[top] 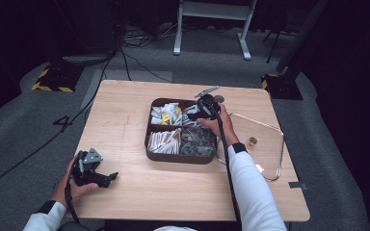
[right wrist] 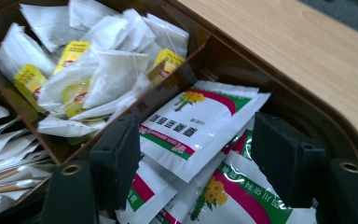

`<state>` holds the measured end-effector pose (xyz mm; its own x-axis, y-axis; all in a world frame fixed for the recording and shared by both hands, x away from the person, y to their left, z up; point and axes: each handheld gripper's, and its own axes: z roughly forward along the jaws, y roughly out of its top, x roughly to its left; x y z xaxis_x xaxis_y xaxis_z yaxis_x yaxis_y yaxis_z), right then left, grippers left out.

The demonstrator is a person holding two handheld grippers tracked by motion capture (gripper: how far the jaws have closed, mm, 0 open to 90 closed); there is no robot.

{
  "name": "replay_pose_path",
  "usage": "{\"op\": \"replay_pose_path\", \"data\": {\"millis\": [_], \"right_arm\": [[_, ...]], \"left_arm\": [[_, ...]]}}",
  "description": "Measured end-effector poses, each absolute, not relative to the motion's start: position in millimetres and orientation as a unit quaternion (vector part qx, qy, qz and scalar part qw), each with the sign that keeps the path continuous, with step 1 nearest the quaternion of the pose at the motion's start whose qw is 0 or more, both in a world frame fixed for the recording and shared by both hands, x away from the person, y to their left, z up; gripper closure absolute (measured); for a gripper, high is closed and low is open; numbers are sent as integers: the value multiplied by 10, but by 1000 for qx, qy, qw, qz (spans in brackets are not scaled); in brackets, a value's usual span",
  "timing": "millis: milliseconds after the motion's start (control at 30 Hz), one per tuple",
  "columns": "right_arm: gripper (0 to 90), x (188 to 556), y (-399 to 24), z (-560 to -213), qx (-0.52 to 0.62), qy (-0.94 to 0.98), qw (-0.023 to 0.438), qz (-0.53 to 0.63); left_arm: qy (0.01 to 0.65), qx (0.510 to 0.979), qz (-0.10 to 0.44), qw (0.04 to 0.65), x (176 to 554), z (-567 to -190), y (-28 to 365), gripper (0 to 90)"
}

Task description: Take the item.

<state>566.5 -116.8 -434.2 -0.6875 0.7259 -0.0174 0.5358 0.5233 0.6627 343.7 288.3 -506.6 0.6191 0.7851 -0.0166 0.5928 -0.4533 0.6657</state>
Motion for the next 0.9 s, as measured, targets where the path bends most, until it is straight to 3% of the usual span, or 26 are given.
{"op": "replay_pose_path", "data": {"millis": [533,700,767,900], "right_arm": [[301,5753,-1107,-4401,390,857,109,319],[345,5757,-1101,-4378,396,846,106,341],[436,5763,-1109,-4369,395,842,98,354],[461,5756,-1046,-4401,388,851,90,342]], "left_arm": [[410,839,148,324,3437,-5066,2883,5],[410,839,148,324,3437,-5066,2883,5],[410,840,148,324,3437,-5066,2883,5],[410,839,149,324,3437,-5066,2883,5]]}}
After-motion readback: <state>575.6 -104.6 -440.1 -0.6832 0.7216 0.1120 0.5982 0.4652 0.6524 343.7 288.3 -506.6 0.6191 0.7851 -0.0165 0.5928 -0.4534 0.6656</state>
